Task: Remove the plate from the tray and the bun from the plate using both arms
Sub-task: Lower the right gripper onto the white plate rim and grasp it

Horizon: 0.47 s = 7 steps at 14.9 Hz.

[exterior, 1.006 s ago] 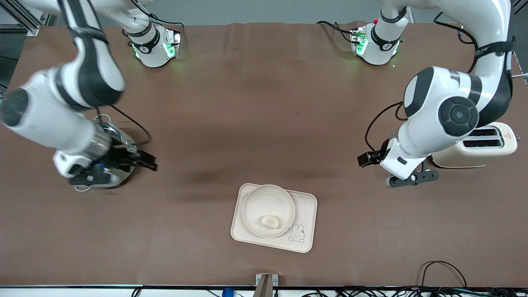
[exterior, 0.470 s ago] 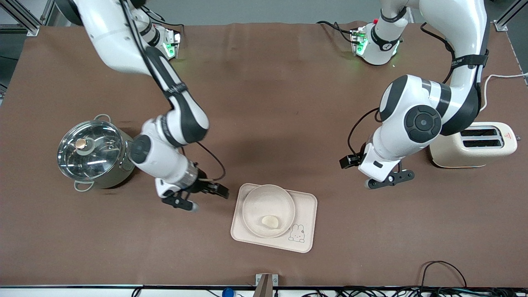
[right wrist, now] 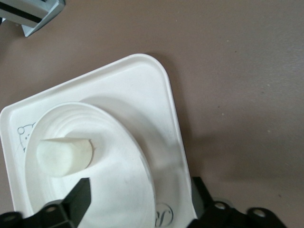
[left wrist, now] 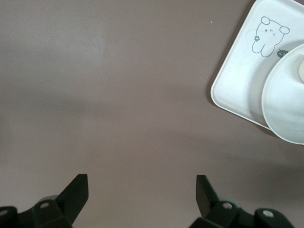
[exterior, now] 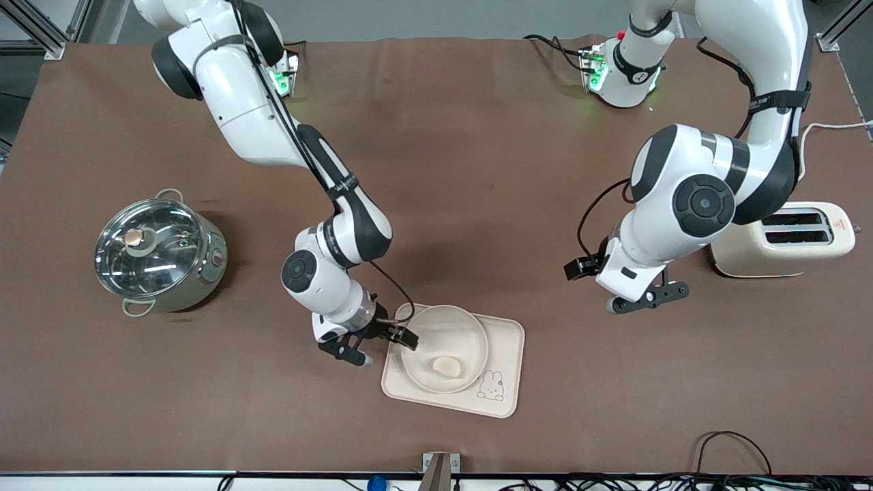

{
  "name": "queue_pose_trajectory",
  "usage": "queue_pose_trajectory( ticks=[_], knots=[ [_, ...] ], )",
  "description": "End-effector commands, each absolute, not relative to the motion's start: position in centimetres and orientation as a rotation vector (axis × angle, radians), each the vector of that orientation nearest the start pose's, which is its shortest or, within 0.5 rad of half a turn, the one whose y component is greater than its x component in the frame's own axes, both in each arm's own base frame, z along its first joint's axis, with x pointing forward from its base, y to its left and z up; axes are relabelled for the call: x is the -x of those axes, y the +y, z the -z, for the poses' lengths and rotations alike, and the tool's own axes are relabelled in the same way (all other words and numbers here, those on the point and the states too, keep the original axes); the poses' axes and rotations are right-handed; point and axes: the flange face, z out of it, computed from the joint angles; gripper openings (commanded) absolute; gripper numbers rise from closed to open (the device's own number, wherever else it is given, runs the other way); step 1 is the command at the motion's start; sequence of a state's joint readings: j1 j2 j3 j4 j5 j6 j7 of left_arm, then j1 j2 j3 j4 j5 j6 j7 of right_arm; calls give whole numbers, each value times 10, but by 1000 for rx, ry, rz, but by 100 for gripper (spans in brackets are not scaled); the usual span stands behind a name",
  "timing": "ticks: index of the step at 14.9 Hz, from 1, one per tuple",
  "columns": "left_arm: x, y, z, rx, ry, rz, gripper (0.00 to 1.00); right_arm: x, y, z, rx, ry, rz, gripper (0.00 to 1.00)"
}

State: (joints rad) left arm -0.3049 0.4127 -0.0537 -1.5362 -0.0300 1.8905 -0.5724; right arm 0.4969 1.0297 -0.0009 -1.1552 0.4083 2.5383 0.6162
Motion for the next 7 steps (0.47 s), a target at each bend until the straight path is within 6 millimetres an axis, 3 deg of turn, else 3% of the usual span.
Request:
queue_pose_trajectory(
  ticks=[1,3,5,7],
  knots=[
    [-632,-233,-416,3135,-370,-105,100,-706,381,-191,2630,577,209,62],
    [-632,-235,-414,3135,-365,-107,100,-707,380,-192,2635,561,217,47],
    [-632,-235,-414,3135,-365,-107,100,-706,382,-192,2654,485,233,39],
    [-632,-234,-414,3134,-367,-109,100,-705,382,-189,2678,389,250,17]
  ],
)
